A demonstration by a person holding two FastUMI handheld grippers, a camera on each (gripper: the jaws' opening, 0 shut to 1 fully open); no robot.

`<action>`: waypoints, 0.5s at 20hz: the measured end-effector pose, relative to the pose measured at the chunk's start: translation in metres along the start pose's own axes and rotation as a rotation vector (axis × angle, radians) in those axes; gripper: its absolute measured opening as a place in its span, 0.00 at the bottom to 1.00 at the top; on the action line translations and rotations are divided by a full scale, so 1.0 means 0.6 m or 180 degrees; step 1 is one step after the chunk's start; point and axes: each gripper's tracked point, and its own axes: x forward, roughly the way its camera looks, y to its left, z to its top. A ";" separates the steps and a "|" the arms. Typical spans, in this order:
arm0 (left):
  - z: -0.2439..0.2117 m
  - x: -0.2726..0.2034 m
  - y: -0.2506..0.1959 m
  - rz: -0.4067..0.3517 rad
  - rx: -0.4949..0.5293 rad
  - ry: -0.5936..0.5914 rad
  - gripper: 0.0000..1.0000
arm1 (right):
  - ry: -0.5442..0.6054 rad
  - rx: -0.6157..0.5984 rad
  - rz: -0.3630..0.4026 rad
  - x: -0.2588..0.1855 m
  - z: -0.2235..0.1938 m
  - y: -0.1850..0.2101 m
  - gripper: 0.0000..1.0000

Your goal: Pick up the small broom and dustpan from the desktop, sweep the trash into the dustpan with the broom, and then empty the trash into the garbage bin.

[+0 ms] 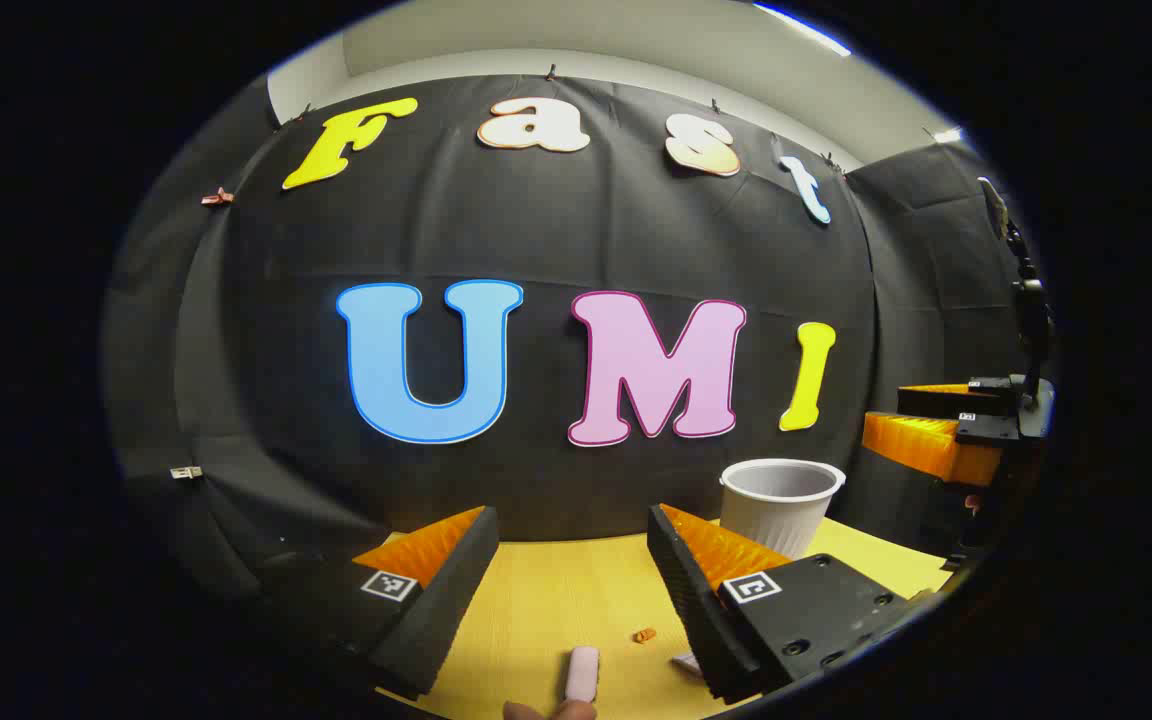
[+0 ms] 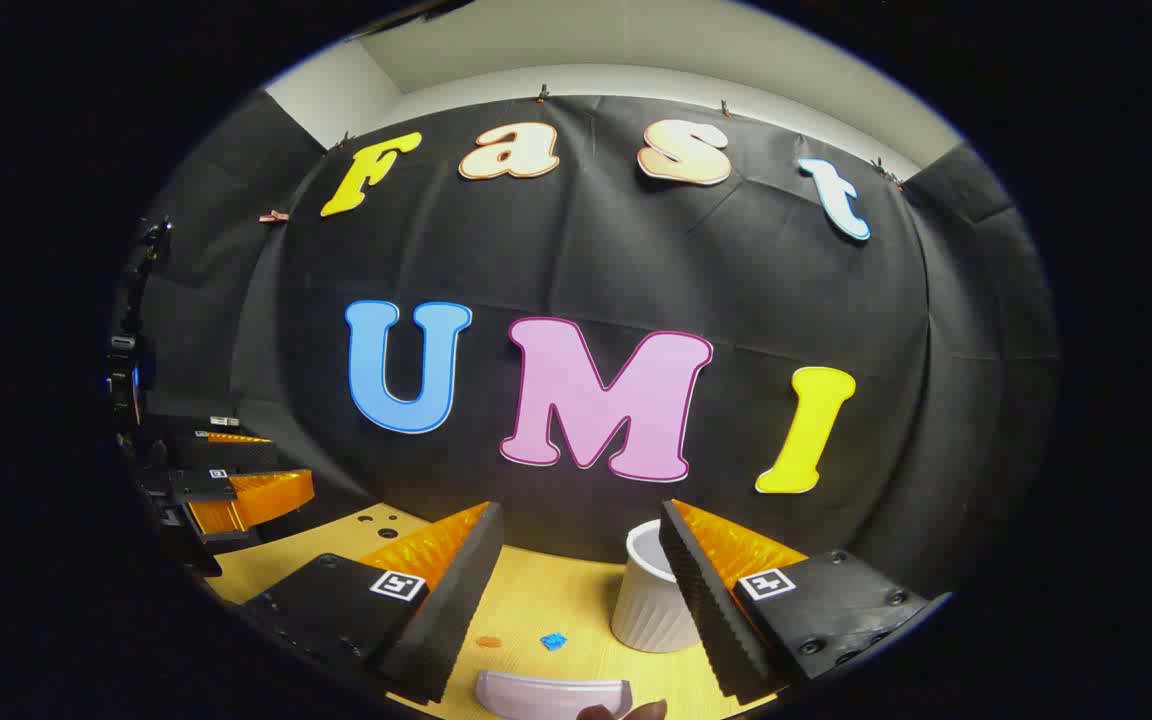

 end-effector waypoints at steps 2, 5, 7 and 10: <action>-0.005 0.000 0.002 -0.0003 0.0004 0.0011 0.95 | -0.0002 0.0008 -0.0006 0.001 0.000 -0.002 0.97; -0.008 0.003 0.001 -0.0017 0.0008 0.0035 0.95 | -0.0007 0.0047 0.0014 -0.002 0.002 0.000 0.97; -0.006 0.001 0.000 -0.0037 0.0026 0.0031 0.95 | -0.0012 0.0037 0.0003 -0.001 0.003 0.001 0.97; -0.003 0.000 -0.001 -0.0058 0.0062 0.0021 0.95 | -0.0014 0.0021 -0.0022 -0.001 0.006 0.005 0.97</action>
